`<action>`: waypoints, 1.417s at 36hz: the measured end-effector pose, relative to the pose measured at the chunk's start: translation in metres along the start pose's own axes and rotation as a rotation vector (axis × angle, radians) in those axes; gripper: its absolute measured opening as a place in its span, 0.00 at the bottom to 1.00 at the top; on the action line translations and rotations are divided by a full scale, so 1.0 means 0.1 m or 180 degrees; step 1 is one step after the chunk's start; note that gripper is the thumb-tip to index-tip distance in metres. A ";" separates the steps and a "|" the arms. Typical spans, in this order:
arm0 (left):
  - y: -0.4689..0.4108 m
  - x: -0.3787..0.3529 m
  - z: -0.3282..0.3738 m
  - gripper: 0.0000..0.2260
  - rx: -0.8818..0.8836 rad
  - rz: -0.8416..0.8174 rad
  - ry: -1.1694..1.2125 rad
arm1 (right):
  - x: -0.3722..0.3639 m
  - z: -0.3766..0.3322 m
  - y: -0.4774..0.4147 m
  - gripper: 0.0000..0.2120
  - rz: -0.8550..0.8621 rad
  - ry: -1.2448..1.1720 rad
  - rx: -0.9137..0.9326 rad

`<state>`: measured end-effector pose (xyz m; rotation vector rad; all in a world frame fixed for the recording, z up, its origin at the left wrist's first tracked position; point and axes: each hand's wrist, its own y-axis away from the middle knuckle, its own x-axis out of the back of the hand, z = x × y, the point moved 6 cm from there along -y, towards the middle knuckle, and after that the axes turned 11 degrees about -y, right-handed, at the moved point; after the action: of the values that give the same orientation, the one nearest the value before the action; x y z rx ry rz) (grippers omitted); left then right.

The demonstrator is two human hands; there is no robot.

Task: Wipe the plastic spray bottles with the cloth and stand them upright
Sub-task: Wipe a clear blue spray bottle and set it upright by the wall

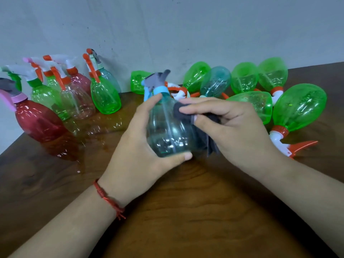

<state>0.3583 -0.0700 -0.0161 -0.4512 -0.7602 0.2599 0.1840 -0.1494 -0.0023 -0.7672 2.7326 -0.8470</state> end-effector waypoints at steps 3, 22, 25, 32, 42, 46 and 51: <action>0.04 -0.08 0.12 0.53 -0.0185 -0.0253 0.0096 | 0.07 0.04 -0.05 0.14 0.0210 -0.0568 -0.0250; 0.01 -0.05 -0.08 0.54 -0.0172 -0.0039 -0.0258 | 0.07 0.13 -0.02 0.14 0.0100 -0.0383 -0.0132; -0.01 0.04 -0.17 0.51 0.0198 0.0308 -0.0181 | 0.00 0.11 0.02 0.14 -0.0119 0.0004 -0.0051; -0.01 0.09 -0.24 0.52 0.0381 0.0435 -0.0590 | -0.06 0.06 0.08 0.13 -0.0262 0.0636 0.0141; 0.07 -0.11 0.15 0.54 -0.0274 -0.0238 -0.0008 | 0.08 0.11 -0.04 0.12 0.0395 -0.1011 -0.0465; 0.08 -0.13 0.24 0.53 -0.0395 -0.0299 0.0362 | 0.09 0.09 -0.05 0.10 0.0506 -0.1911 -0.0824; 0.03 -0.10 0.13 0.54 -0.0449 -0.0282 -0.0246 | 0.13 0.10 -0.06 0.10 0.0472 -0.1403 -0.0586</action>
<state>0.3419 -0.0667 -0.0150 -0.5416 -0.8755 0.1419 0.1790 -0.1649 -0.0078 -0.6761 2.4490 -0.3462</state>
